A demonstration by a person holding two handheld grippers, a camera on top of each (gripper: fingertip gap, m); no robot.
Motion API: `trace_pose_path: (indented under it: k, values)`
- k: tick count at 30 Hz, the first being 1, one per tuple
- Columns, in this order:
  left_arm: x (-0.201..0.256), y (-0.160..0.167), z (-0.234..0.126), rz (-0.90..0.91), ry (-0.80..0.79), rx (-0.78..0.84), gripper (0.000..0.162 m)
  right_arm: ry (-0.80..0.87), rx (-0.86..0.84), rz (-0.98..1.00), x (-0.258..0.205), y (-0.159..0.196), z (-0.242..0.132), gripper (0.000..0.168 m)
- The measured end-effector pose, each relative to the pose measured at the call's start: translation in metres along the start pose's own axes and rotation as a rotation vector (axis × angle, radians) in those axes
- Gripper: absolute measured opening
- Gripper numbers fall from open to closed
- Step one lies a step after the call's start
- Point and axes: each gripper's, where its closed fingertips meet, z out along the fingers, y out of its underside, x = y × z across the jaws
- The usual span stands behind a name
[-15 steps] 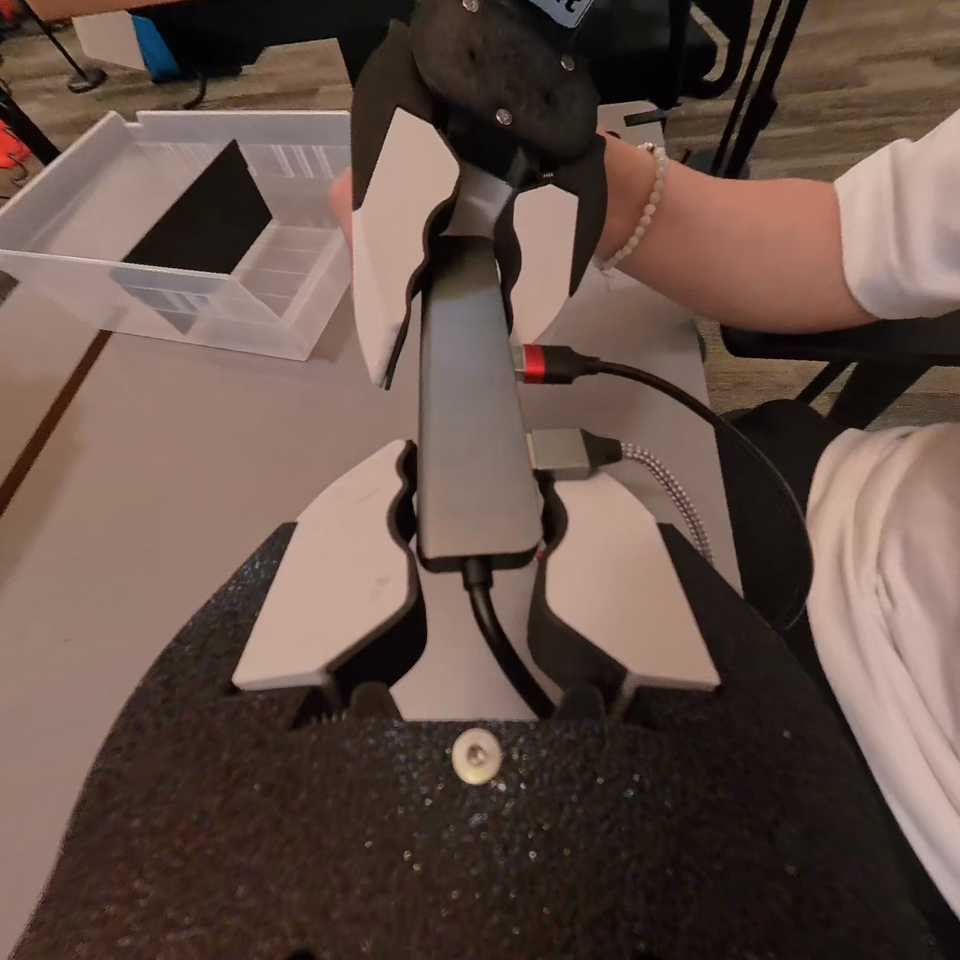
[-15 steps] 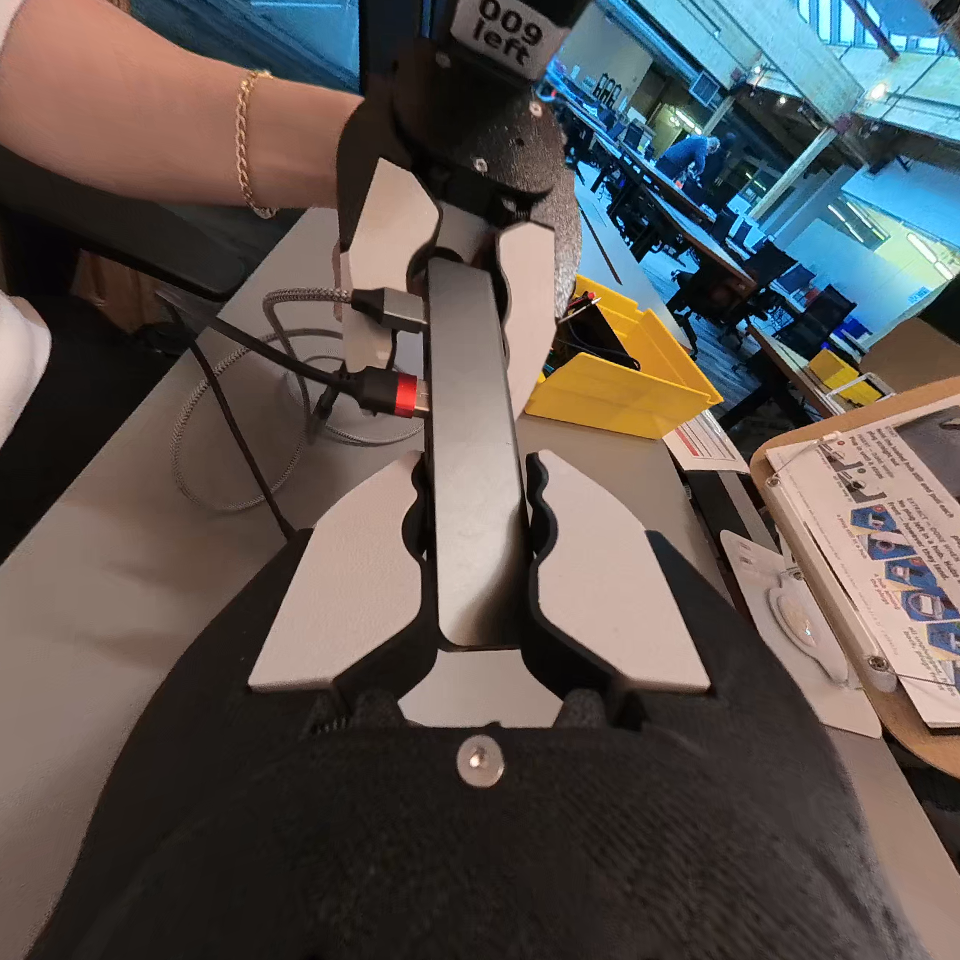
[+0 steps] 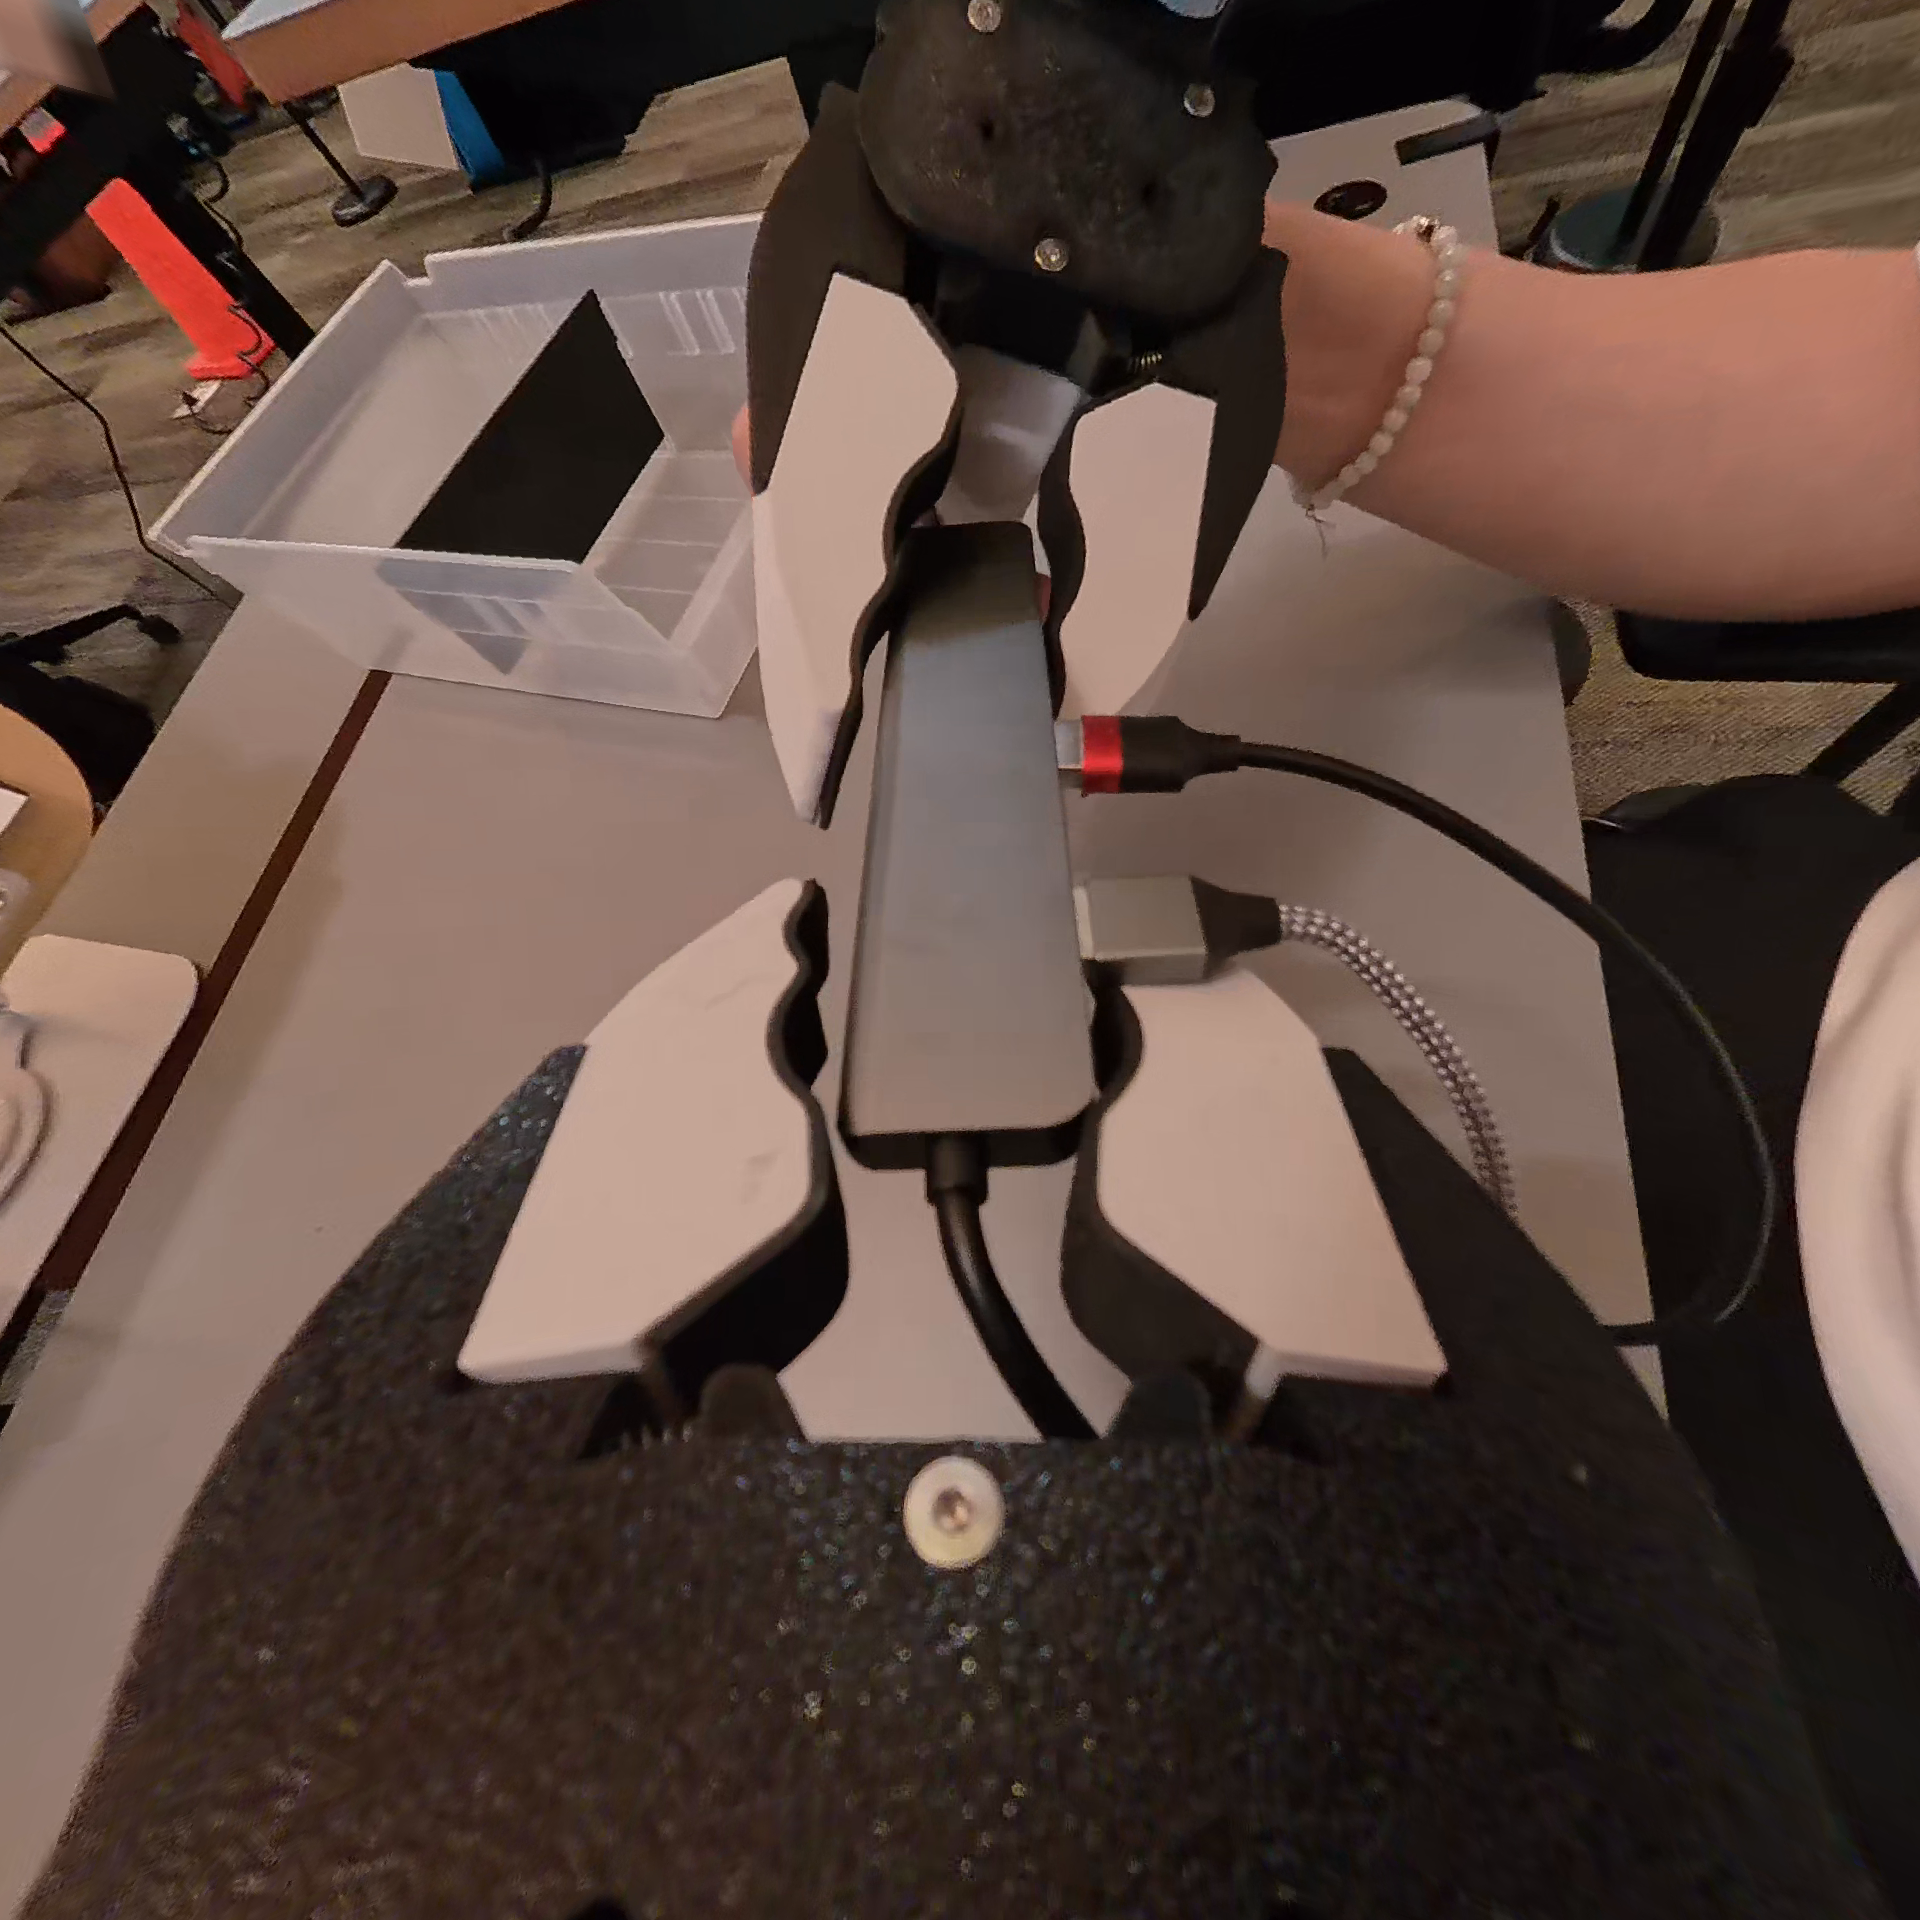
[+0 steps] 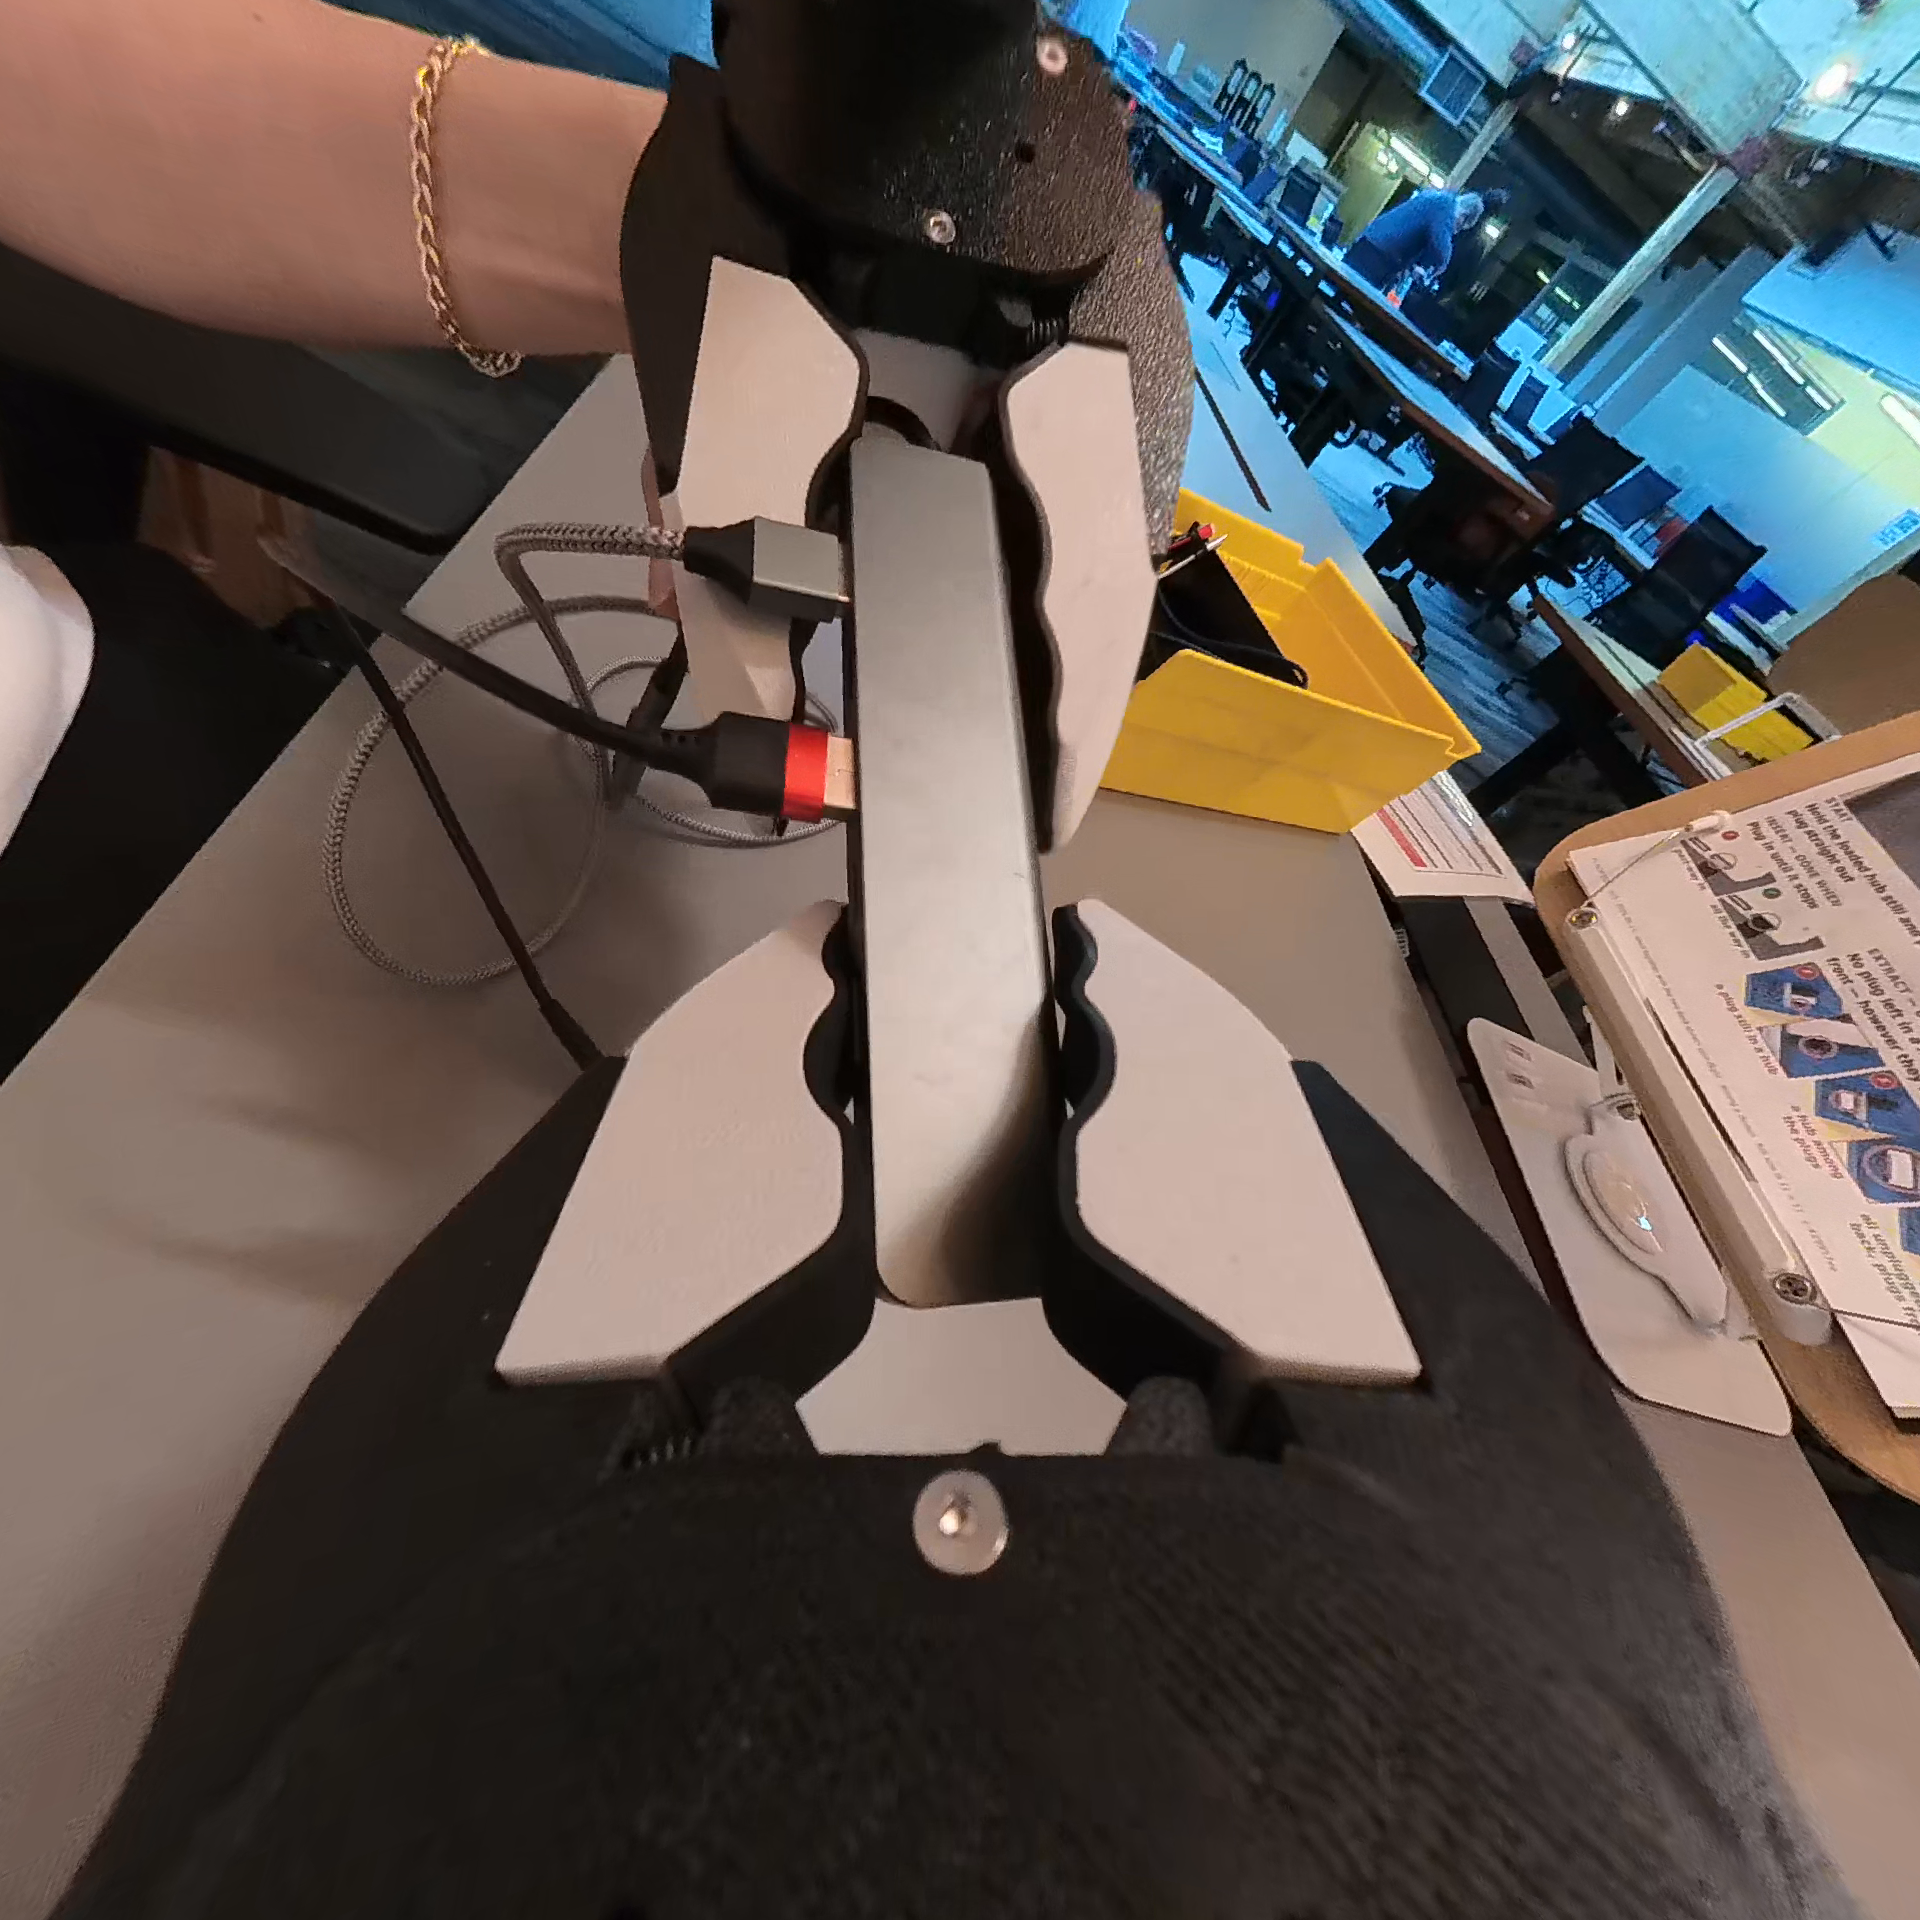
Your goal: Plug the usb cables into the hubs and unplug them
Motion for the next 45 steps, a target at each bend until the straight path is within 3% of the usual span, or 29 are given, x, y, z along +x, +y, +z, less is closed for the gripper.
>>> trace_pose_path:
  k: [12, 26, 30, 36, 39, 45]
  values:
    - [-0.001, 0.015, 0.004, 0.035, 0.003, -0.111, 0.045, -0.006, -0.073, -0.006, -0.001, 0.011, 0.003, 0.036]
    - [-0.002, 0.016, 0.011, -0.02, -0.052, -0.037, 0.04, 0.017, -0.056, 0.04, 0.005, 0.013, 0.003, 0.038]
    - [-0.019, 0.016, 0.008, -0.067, -0.15, 0.015, 0.039, 0.174, -0.036, 0.135, 0.033, 0.014, -0.009, 0.057]
    - [-0.08, 0.044, -0.026, -0.248, -0.544, 0.009, 0.039, 0.328, 0.151, 0.396, 0.067, -0.007, -0.04, 0.048]
    - [-0.091, 0.053, -0.036, -0.334, -0.661, 0.014, 0.039, 0.395, 0.191, 0.485, 0.075, -0.015, -0.017, 0.046]
    - [-0.09, 0.054, -0.042, -0.345, -0.799, -0.004, 0.039, 0.457, 0.144, 0.471, 0.064, -0.008, 0.036, 0.039]
